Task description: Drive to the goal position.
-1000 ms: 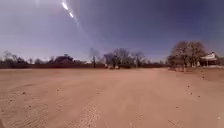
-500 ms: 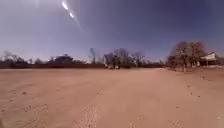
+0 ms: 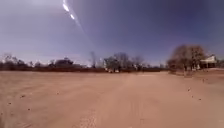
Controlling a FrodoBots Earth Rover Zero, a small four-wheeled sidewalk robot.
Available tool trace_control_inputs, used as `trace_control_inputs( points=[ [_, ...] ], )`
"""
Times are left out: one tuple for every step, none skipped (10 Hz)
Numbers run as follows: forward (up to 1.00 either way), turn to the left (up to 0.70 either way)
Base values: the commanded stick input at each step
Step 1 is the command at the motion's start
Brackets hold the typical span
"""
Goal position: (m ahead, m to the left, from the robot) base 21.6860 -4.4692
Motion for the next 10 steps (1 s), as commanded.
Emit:
trace_control_inputs(
  points=[
    [0.70,0.00],
    [0.70,0.00],
    [0.73,0.00],
    [0.82,0.00],
    [0.94,0.00],
    [1.00,0.00],
    [1.00,0.00],
    [1.00,0.00],
    [1.00,0.00],
    [1.00,0.00]
  ],
)
